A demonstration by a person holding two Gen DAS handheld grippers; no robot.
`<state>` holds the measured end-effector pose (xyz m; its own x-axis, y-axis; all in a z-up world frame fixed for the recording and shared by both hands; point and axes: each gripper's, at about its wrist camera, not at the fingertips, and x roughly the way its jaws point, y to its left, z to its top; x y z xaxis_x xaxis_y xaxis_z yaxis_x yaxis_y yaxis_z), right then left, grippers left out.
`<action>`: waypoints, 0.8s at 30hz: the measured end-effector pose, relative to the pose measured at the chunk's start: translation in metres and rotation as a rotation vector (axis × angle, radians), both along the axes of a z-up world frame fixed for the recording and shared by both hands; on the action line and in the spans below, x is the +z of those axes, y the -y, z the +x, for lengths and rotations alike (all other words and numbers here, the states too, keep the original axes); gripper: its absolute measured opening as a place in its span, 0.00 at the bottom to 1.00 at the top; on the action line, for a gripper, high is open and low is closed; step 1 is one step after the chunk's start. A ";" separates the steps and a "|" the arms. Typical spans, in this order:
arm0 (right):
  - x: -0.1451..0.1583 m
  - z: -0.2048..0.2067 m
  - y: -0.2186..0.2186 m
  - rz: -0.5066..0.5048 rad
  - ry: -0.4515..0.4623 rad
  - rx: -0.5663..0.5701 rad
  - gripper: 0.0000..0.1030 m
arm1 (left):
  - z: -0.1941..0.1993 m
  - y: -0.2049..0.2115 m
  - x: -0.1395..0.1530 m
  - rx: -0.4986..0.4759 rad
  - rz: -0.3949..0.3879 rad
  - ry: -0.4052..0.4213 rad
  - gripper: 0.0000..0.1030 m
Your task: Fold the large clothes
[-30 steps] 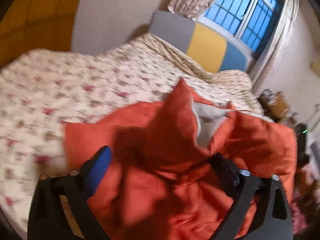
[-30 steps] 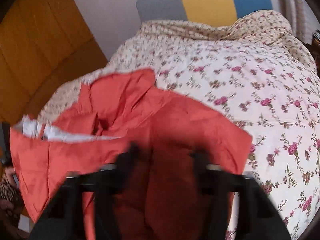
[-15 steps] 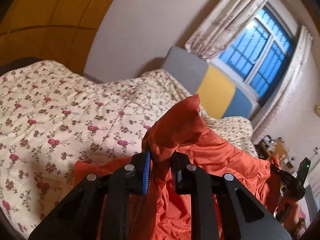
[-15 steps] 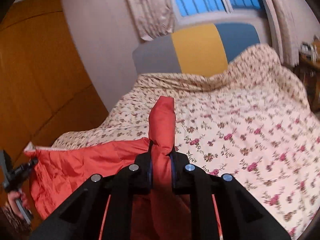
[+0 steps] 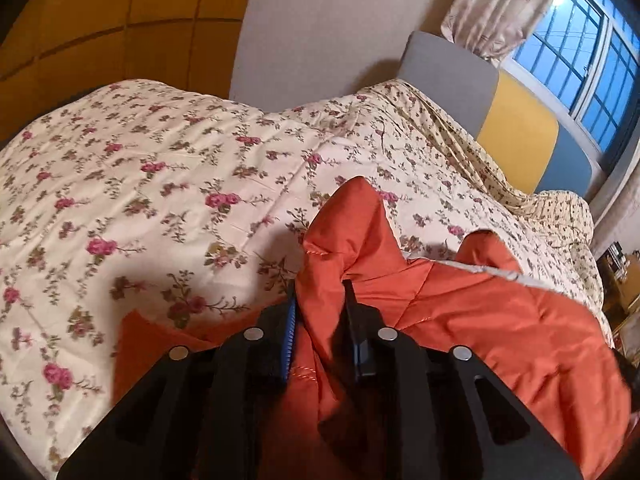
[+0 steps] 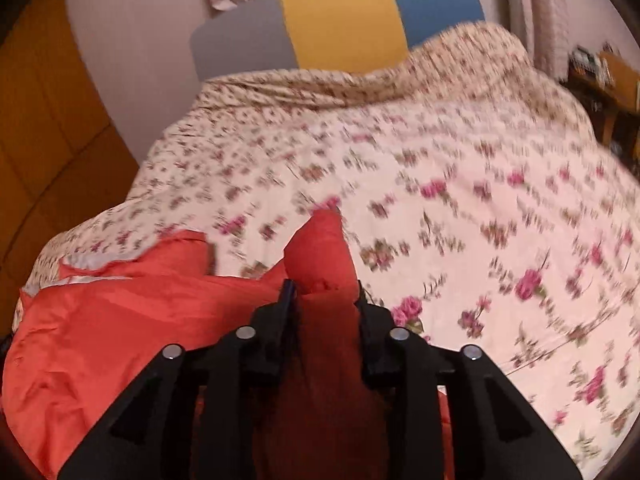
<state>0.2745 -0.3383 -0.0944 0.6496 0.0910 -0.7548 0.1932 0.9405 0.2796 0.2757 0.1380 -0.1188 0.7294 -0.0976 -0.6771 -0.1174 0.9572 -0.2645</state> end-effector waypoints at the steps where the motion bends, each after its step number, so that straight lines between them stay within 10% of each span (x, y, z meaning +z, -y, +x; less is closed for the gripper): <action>1: -0.007 0.003 0.002 0.005 -0.019 -0.015 0.28 | 0.000 0.001 -0.003 -0.002 0.003 0.005 0.25; 14: -0.025 0.010 -0.007 -0.091 -0.074 -0.063 0.30 | 0.013 0.007 -0.022 -0.018 -0.013 -0.045 0.34; 17: -0.025 0.010 -0.010 -0.119 -0.076 -0.067 0.33 | 0.008 0.011 -0.016 -0.004 0.017 -0.046 0.46; 19: -0.024 0.011 -0.011 -0.130 -0.078 -0.070 0.34 | -0.002 0.013 -0.006 0.030 0.066 -0.055 0.79; 24: -0.023 0.010 -0.013 -0.159 -0.082 -0.082 0.39 | -0.058 0.026 0.045 0.102 0.051 0.115 0.86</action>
